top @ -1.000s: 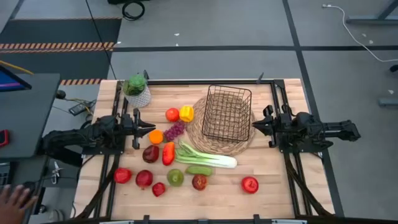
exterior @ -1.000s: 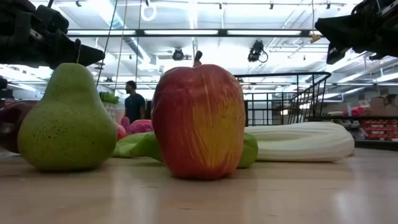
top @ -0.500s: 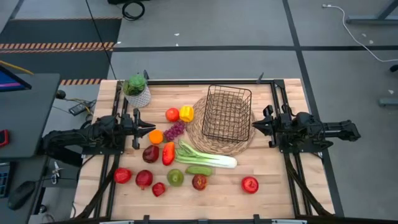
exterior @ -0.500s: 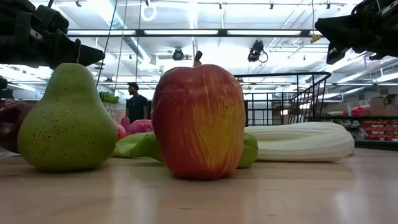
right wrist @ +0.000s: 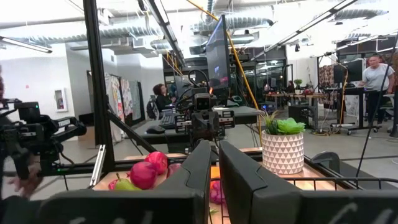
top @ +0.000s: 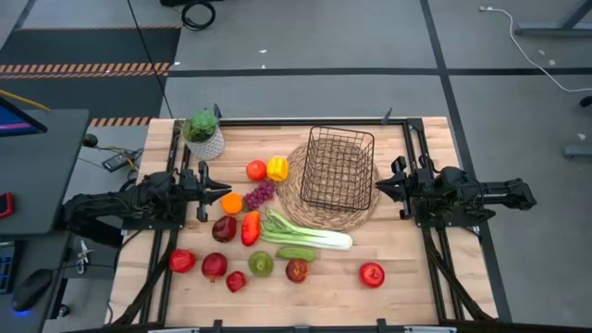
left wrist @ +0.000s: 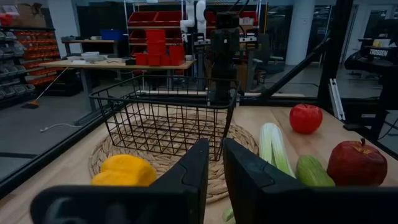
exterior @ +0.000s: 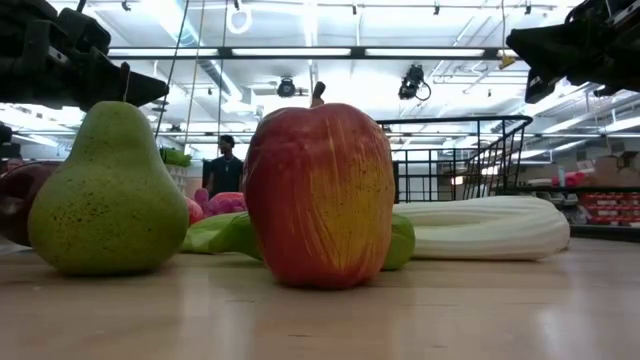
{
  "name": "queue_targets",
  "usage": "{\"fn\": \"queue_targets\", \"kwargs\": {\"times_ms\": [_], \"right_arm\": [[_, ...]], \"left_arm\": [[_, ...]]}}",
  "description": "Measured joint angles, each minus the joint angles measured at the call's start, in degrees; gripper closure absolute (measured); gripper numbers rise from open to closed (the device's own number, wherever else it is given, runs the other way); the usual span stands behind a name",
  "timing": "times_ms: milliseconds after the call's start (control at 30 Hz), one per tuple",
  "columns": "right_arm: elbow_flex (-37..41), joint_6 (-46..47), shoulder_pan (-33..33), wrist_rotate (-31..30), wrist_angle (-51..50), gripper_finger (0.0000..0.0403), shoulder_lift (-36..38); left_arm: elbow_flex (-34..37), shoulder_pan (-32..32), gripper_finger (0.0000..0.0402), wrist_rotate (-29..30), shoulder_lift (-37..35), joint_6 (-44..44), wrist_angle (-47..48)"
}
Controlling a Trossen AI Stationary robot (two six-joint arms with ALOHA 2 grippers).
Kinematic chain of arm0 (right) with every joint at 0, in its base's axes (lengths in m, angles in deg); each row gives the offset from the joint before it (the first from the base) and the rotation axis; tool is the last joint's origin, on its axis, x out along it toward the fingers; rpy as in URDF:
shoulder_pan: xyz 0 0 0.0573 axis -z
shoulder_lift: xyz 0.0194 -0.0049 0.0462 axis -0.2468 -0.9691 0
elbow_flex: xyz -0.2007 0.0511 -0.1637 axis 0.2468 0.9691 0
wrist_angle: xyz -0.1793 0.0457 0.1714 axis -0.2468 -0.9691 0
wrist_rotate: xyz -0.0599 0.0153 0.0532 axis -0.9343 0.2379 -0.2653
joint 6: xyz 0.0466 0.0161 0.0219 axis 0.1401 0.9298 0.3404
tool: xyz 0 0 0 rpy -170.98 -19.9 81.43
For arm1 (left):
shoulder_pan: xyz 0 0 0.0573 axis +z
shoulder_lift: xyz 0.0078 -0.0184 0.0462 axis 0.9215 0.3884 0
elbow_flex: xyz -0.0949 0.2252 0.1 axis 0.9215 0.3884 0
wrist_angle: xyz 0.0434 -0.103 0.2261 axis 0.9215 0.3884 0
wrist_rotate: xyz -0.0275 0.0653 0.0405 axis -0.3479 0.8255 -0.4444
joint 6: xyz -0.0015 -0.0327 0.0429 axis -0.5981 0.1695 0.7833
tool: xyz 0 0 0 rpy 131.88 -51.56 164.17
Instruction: Build produce basket
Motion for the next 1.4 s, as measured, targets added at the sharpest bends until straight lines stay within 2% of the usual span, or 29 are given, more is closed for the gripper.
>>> {"fn": "queue_targets", "kwargs": {"times_ms": [800,1000,1400], "right_arm": [[0.0,-0.87,0.0,-0.04,0.0,0.0364,0.0],[0.0,1.4,0.0,-0.22,2.28,0.0364,-0.02],[0.0,-2.96,0.0,-0.3,5.6,0.0364,-0.02]], "left_arm": [[-0.02,-0.01,0.0348,-0.02,0.01,-0.01,0.0],[-0.02,-0.01,0.0346,0.0,0.0,0.0,0.0],[-0.02,0.0,0.0344,0.0,0.02,0.0,0.0]]}}
